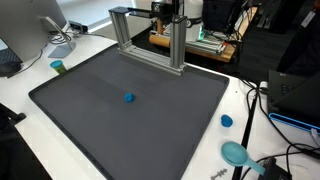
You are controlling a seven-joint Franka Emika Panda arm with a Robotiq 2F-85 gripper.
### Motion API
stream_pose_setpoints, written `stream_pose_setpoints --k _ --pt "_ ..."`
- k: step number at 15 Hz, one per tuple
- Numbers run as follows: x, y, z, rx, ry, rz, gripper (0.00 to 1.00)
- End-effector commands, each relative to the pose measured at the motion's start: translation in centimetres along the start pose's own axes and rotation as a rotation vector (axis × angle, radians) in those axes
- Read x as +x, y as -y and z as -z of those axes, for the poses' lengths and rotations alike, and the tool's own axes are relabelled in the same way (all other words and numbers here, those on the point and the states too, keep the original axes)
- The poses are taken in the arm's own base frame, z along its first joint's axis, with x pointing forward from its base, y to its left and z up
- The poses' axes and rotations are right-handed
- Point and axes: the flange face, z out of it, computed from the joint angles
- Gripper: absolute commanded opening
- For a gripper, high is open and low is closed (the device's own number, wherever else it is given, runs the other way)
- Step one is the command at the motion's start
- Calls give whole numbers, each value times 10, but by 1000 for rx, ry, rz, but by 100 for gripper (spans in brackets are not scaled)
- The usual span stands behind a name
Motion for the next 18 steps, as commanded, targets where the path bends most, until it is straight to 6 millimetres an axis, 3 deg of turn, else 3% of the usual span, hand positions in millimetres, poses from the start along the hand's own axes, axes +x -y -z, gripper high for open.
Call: stream_pose_setpoints --k 1,4,7,15,16,18 --pt "-1 11 0 12 -67 -131 100" --pt "-3 31 -3 25 -148 -268 100" --pt "-15 54 -19 -35 -184 -321 100" --pt "-41 117 -68 -134 -275 -195 100" --pt "-29 104 -59 -99 -237 -206 100" --pt "-34 114 -66 -112 -247 -191 100"
